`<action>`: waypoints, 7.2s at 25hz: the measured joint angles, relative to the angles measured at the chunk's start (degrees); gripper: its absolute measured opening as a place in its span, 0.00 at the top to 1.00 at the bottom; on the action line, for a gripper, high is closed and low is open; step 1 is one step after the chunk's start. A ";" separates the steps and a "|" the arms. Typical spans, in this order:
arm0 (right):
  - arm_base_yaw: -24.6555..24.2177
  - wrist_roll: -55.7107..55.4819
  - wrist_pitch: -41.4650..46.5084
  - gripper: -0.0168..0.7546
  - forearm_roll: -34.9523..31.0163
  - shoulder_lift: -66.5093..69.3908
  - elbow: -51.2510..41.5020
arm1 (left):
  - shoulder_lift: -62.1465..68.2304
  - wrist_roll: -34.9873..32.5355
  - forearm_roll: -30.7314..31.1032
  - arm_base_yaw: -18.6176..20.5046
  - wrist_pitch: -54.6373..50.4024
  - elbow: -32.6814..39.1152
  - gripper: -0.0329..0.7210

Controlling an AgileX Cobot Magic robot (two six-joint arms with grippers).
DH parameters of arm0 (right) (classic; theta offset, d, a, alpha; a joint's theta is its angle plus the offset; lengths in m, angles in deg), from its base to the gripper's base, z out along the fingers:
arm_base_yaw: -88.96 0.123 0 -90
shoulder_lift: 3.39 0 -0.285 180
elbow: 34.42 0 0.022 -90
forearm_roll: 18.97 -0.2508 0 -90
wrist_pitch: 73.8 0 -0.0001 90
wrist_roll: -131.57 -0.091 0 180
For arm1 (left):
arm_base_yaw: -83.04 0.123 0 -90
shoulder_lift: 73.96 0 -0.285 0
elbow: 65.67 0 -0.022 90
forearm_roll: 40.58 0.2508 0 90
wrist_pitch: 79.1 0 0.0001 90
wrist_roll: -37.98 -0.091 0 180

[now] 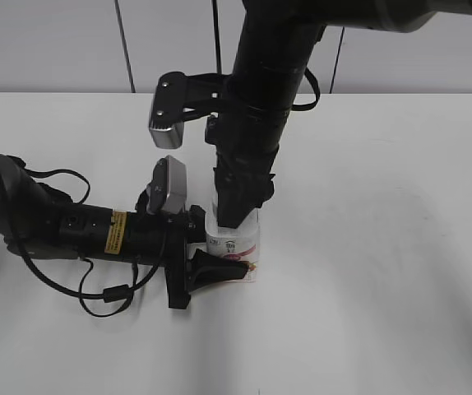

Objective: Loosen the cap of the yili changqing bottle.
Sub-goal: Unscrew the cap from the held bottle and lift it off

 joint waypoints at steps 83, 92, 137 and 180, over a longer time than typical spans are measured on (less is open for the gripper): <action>0.11 -62.02 -0.19 0.47 2.90 0.00 0.37 | 0.00 0.57 -0.61 -0.05 -0.26 0.00 0.44; 0.11 -33.39 -0.24 0.47 2.96 0.00 0.41 | 0.00 0.57 -0.61 -0.05 -0.26 0.00 0.44; 0.11 -11.80 0.55 0.23 1.57 -0.05 1.40 | 0.00 0.81 -0.61 -0.05 -0.31 0.00 0.44; 0.11 -79.27 1.35 0.23 3.06 -0.21 4.21 | -0.05 1.06 -0.71 -0.05 -0.41 0.00 0.44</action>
